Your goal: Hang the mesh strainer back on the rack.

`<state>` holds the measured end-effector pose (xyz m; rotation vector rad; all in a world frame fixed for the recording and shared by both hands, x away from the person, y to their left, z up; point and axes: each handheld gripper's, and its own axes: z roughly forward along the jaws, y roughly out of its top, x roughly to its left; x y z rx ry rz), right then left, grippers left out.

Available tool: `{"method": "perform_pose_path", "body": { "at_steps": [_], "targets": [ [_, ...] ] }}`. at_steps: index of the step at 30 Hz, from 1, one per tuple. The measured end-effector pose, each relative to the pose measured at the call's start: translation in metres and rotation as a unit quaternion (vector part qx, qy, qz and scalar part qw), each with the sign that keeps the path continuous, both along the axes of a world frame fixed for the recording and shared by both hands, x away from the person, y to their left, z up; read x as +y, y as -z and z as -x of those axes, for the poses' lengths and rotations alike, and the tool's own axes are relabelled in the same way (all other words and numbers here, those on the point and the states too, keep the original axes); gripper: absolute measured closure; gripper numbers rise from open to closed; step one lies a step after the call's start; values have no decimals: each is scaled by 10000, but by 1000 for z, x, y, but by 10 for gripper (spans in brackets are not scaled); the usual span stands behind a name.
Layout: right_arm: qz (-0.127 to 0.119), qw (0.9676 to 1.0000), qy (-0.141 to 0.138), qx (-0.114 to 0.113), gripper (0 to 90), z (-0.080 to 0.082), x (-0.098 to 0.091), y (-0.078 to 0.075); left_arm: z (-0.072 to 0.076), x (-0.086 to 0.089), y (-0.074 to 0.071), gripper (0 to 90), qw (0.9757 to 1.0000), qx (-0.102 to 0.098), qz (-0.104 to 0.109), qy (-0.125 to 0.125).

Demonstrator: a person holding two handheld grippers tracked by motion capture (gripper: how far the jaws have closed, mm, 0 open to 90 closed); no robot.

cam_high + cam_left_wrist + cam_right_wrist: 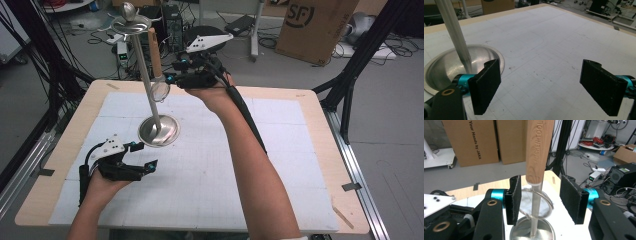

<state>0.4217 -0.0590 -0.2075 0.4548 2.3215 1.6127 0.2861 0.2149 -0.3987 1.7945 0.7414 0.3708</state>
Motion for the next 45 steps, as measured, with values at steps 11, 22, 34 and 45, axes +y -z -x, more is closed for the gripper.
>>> {"method": "perform_pose_path", "body": {
  "at_steps": [11,22,34,45],
  "targets": [
    [-102,9999,-32,135,399,15,-25,10,0,-1,0,176,10000,-7,-26,26],
    [-203,9997,101,118,356,31,-57,26,0,-3,2,175,10000,-7,-67,31],
    [-284,9990,301,159,315,45,-89,43,0,-2,1,175,10000,12,-25,41],
    [-404,9983,412,114,302,62,-115,57,1,-3,1,175,10000,4,-23,42]
  ]
}}
